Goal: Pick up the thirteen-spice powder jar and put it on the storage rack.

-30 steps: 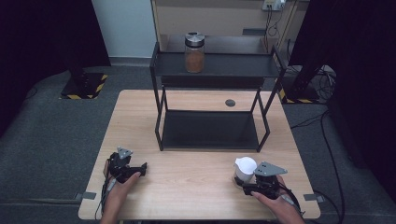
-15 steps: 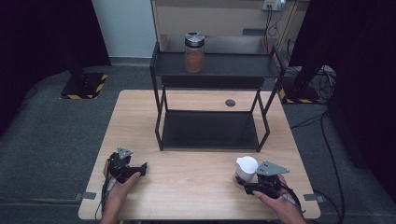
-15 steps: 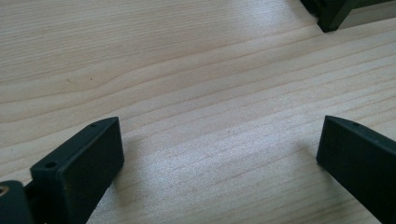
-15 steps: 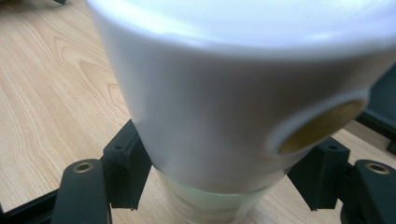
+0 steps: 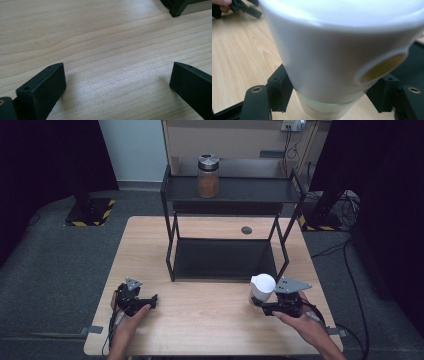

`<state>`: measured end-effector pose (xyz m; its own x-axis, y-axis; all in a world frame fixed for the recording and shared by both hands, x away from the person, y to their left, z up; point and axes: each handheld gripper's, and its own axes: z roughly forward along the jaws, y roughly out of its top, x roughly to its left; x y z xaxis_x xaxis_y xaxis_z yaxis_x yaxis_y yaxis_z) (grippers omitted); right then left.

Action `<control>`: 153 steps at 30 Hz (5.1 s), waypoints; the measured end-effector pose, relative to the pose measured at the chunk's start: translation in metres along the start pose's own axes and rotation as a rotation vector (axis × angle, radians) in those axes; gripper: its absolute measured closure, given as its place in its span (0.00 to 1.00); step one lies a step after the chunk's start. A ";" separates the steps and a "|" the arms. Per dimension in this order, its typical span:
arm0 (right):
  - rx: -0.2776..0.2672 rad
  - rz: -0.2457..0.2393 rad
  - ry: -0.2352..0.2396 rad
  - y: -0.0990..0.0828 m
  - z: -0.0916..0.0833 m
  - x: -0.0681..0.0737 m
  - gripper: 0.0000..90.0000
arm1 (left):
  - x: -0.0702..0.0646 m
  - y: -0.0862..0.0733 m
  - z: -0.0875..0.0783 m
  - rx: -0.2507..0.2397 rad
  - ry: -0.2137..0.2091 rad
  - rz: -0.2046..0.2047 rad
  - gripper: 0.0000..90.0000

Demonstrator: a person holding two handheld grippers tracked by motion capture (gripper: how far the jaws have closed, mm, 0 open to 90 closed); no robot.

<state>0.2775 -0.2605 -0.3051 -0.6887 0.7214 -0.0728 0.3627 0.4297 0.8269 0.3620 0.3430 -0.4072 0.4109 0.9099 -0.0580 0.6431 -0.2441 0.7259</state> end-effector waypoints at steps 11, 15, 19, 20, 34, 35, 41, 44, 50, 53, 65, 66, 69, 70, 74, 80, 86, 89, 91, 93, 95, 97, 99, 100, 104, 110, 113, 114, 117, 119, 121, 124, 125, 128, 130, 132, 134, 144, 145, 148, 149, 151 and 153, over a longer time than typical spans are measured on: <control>-0.011 -0.002 0.007 0.039 -0.006 -0.017 0.35 | 0.000 0.000 0.000 0.000 0.000 0.000 0.00; -0.007 0.000 0.012 0.051 -0.008 -0.024 0.35 | 0.000 0.000 0.000 0.000 0.000 0.000 0.00; -0.004 0.001 0.021 0.066 -0.010 -0.032 0.35 | 0.000 0.000 0.000 0.000 0.001 -0.001 0.00; -0.003 0.001 0.023 0.070 -0.011 -0.034 0.35 | 0.000 0.000 0.000 0.000 0.001 -0.001 0.00; -0.001 -0.019 0.025 0.144 -0.026 -0.052 0.35 | 0.000 0.001 0.001 0.000 -0.003 0.002 0.00; 0.000 -0.021 0.024 0.149 -0.027 -0.053 0.35 | 0.000 0.001 0.001 0.000 -0.004 0.002 0.00; 0.000 -0.049 0.022 0.178 -0.035 -0.058 0.35 | 0.000 0.001 0.001 0.000 -0.004 0.003 0.00; -0.004 -0.057 0.026 0.187 -0.038 -0.061 0.35 | 0.000 0.001 0.001 0.000 -0.005 0.003 0.00; -0.010 -0.070 0.035 0.200 -0.042 -0.066 0.35 | 0.000 0.001 0.001 0.000 -0.005 0.003 0.00; -0.011 -0.075 0.041 0.206 -0.045 -0.069 0.35 | 0.000 0.001 0.001 0.000 -0.004 0.004 0.00; -0.036 -0.086 0.045 0.231 -0.058 -0.077 0.35 | 0.000 0.001 0.001 0.000 -0.004 0.003 0.00; -0.038 -0.086 0.044 0.233 -0.059 -0.077 0.35 | 0.000 0.001 0.001 0.000 -0.004 0.003 0.00; -0.045 -0.086 0.037 0.241 -0.060 -0.076 0.35 | 0.000 0.001 0.002 -0.001 -0.004 0.002 0.00; -0.046 -0.087 0.036 0.243 -0.061 -0.076 0.35 | 0.000 0.001 0.002 -0.002 -0.004 0.001 0.00; -0.050 -0.088 0.027 0.254 -0.061 -0.076 0.35 | 0.000 0.001 0.002 -0.002 -0.004 0.002 0.00; -0.047 -0.084 0.019 0.267 -0.058 -0.077 0.35 | 0.000 0.001 0.002 -0.002 -0.005 0.003 0.00; -0.047 -0.079 0.013 0.276 -0.056 -0.079 0.35 | 0.000 0.001 0.001 0.000 -0.004 0.002 0.00; -0.052 -0.072 0.011 0.278 -0.056 -0.082 0.35 | 0.000 0.001 0.001 0.000 -0.004 0.003 0.00; -0.054 -0.065 0.006 0.280 -0.055 -0.084 0.35 | 0.000 0.001 0.001 0.000 -0.004 0.003 0.00; -0.055 -0.059 0.000 0.281 -0.055 -0.085 0.35 | 0.000 0.001 0.001 0.000 -0.004 0.003 0.00; -0.057 -0.055 -0.008 0.283 -0.054 -0.086 0.35 | 0.000 0.002 0.001 0.001 -0.005 0.003 0.00; -0.060 -0.047 -0.014 0.284 -0.053 -0.088 0.35 | 0.000 0.002 0.001 0.001 -0.004 0.003 0.00; -0.063 -0.042 -0.020 0.286 -0.052 -0.090 0.35 | 0.000 0.002 0.001 0.001 -0.004 0.003 0.00; -0.064 -0.039 -0.023 0.287 -0.052 -0.091 0.35 | 0.000 0.002 0.001 0.001 -0.004 0.003 0.00; -0.066 -0.027 -0.033 0.291 -0.049 -0.093 0.35 | 0.000 0.002 0.001 0.000 -0.004 0.003 0.00; -0.072 -0.011 -0.041 0.294 -0.042 -0.098 0.35 | 0.000 0.002 0.001 0.000 -0.004 0.003 0.00; -0.072 -0.010 -0.049 0.296 -0.038 -0.100 0.35 | 0.000 0.002 0.001 0.000 -0.004 0.003 0.00; -0.070 -0.010 -0.051 0.297 -0.036 -0.101 0.35 | 0.000 0.002 0.001 0.000 -0.004 0.003 0.00; -0.072 -0.005 -0.057 0.299 -0.033 -0.103 0.35 | 0.000 0.002 0.001 0.000 -0.004 0.003 0.00; -0.073 0.002 -0.063 0.301 -0.030 -0.104 0.35 | 0.000 0.002 0.001 0.000 -0.004 0.003 0.00; -0.077 0.007 -0.067 0.301 -0.028 -0.106 0.35 | 0.000 0.002 0.001 0.000 -0.004 0.003 0.00; -0.073 0.009 -0.074 0.302 -0.024 -0.107 0.35 | 0.000 0.001 0.001 -0.001 -0.005 0.003 0.00; -0.071 0.008 -0.077 0.302 -0.023 -0.108 0.35 | 0.000 0.001 0.001 -0.001 -0.005 0.003 0.00; -0.069 0.012 -0.080 0.302 -0.020 -0.110 0.35 | 0.000 0.001 0.001 -0.001 -0.005 0.003 0.00; -0.069 0.018 -0.081 0.302 -0.018 -0.112 0.35 | 0.000 0.001 0.001 -0.001 -0.005 0.003 0.00; -0.067 0.021 -0.086 0.303 -0.016 -0.112 0.35 | 0.000 0.001 0.001 -0.001 -0.005 0.003 0.00; -0.065 0.017 -0.087 0.304 -0.014 -0.112 0.35 | 0.000 0.001 0.001 -0.001 -0.005 0.003 0.00; -0.058 0.016 -0.098 0.305 -0.004 -0.110 0.35 | 0.000 0.001 0.001 0.000 -0.011 0.010 0.00; -0.058 0.018 -0.099 0.305 -0.004 -0.110 0.35 | 0.000 0.001 0.001 0.000 -0.011 0.011 0.00; -0.058 0.021 -0.107 0.304 -0.002 -0.111 0.35 | 0.000 0.001 0.001 -0.001 -0.012 0.011 0.00; -0.058 0.023 -0.108 0.304 -0.001 -0.112 0.35 | 0.000 0.001 0.001 -0.001 -0.012 0.010 0.00; -0.057 0.028 -0.107 0.303 0.000 -0.112 0.35 | 0.000 0.001 0.001 0.000 -0.012 0.011 0.00; -0.054 0.030 -0.107 0.303 0.001 -0.112 0.35 | 0.000 0.001 0.001 0.000 -0.011 0.010 0.00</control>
<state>0.4655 -0.2107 -0.0473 -0.6060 0.7886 -0.1048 0.3454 0.3795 0.8583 0.3640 0.3426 -0.4072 0.4249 0.9033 -0.0582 0.6384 -0.2534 0.7268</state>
